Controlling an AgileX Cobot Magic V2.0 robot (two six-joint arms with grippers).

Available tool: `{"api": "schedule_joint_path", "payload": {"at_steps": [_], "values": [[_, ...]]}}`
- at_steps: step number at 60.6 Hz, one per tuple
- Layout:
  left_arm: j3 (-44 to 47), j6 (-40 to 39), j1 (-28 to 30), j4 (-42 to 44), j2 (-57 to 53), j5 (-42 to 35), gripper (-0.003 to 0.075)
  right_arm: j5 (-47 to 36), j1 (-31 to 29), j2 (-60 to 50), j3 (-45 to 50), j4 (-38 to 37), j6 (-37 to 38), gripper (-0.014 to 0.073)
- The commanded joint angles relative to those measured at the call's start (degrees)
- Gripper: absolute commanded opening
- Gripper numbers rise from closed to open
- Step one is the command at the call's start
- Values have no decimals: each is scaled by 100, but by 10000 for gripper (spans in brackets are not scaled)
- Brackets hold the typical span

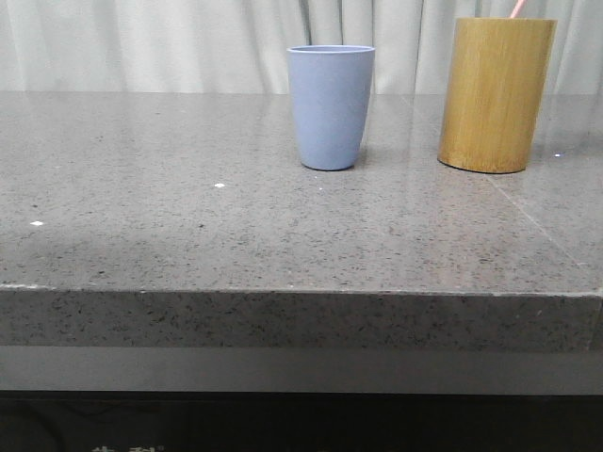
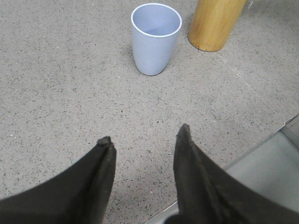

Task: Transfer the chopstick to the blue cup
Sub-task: 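Lift the pink chopstick out and move it over the blue cup, then lower the pink chopstick into the blue cup and open the right gripper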

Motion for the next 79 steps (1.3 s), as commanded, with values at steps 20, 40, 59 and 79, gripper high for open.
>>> {"api": "schedule_joint_path", "payload": {"at_steps": [20,40,59,79], "values": [[-154,-51,3,-68,-86,-404,295,-374,702,-1194,-1119,-451,-80,-46],[-154,-51,3,-68,-86,-417,295,-559,2483,-1099,-1119,-1064,-217,-46],[-154,-51,3,-68,-86,-417,295,-974,3579,-280,-1074,-2288,-217,-46],[-154,-51,3,-68,-86,-428,295,-928,3579,619,-1074,-2318,-159,-43]]}}
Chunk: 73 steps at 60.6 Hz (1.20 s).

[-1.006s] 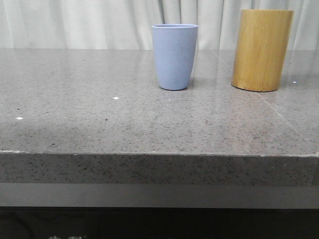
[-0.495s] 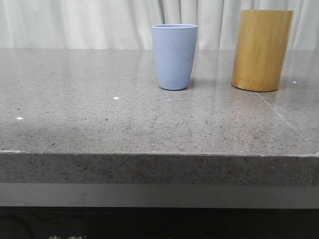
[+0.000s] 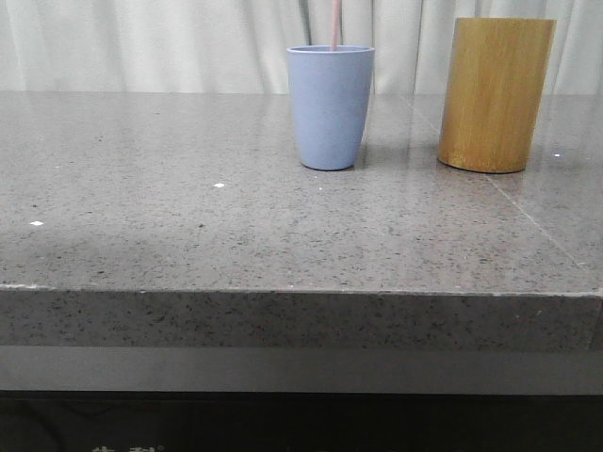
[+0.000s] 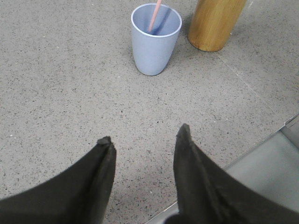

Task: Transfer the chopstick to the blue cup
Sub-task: 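Lower the pink chopstick into the blue cup and open the right gripper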

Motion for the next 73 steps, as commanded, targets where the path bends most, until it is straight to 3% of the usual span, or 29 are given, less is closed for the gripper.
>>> {"api": "schedule_joint_path", "payload": {"at_steps": [1,9,13,26,30,43,55,65,73], "values": [[-154,-51,3,-68,-86,-427,295,-370,-8,-136,-127,172,-6,-43],[-154,-51,3,-68,-86,-427,295,-349,-8,13,-127,172,26,-35],[-154,-51,3,-68,-86,-427,295,-343,-8,29,-127,173,46,11],[-154,-51,3,-68,-86,-427,295,-352,-15,22,-127,173,263,377],[-154,-51,3,-68,-86,-427,295,-273,-27,10,-155,173,319,435],[-154,-51,3,-68,-86,-427,295,318,-211,-342,-311,167,472,447],[-154,-51,3,-68,-86,-427,295,1055,-804,-1056,-217,109,1242,447],[-154,-51,3,-68,-86,-427,295,1127,-1358,-1904,530,-15,1297,447],[-154,-51,3,-68,-86,-427,295,970,-1418,-2684,1399,-353,1292,447]]}}
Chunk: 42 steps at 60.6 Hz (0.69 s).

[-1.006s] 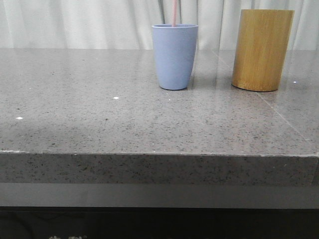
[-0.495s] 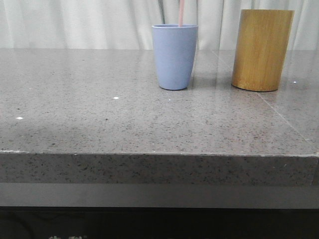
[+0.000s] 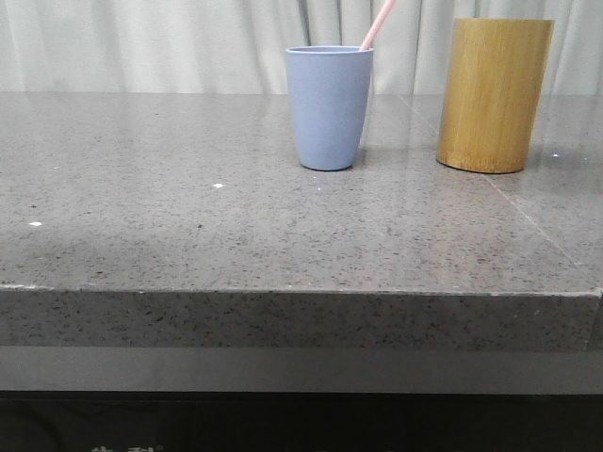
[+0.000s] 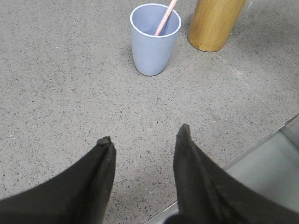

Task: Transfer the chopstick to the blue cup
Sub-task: 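Lower the pink chopstick into the blue cup and open the right gripper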

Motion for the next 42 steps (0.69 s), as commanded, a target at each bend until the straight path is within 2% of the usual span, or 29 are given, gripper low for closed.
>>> {"api": "schedule_joint_path", "payload": {"at_steps": [1,21,35,42], "values": [[-154,-51,3,-68,-86,-416,295,-338,-27,-770,434,-174,10,447],[-154,-51,3,-68,-86,-416,295,-1416,-11,-2879,3453,-306,44,447],[-154,-51,3,-68,-86,-416,295,-2074,-11,-4260,5116,-243,44,447],[-154,-51,3,-68,-86,-416,295,-2376,-11,-4915,5644,-225,44,447]]}}
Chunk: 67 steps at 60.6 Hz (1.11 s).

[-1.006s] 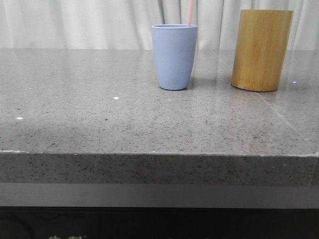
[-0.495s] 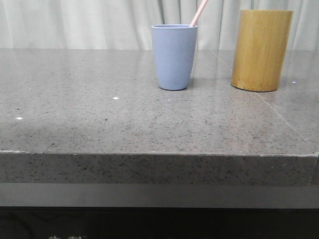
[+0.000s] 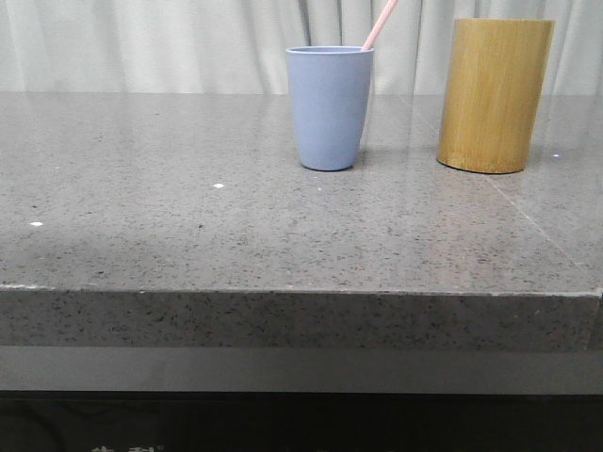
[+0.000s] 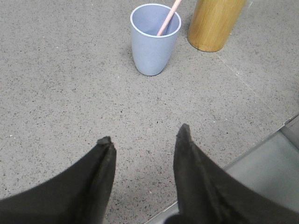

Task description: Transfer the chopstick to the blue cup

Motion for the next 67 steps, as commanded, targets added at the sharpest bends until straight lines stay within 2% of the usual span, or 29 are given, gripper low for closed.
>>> {"api": "schedule_joint_path", "payload": {"at_steps": [1,13,18,22,28,37,42,67], "values": [[-154,-51,3,-68,-86,-416,295,-696,-10,-489,233,67,23,447],[-154,-51,3,-68,-86,-416,295,-825,-10,-1235,783,73,27,445],[-154,-51,3,-68,-86,-416,279,-754,-10,-1323,844,89,42,400],[-154,-51,3,-68,-86,-416,236,-667,-10,-1329,856,100,86,318],[-154,-51,3,-68,-86,-416,136,-578,-10,-1329,856,216,91,146],[-154,-51,3,-68,-86,-416,-6,-565,-10,-1329,856,384,91,-55],[-154,-51,3,-68,-86,-416,-19,-565,-10,-1323,856,379,91,-124],[-154,-51,3,-68,-86,-416,-19,-487,-10,-1313,856,325,91,-118]]}}
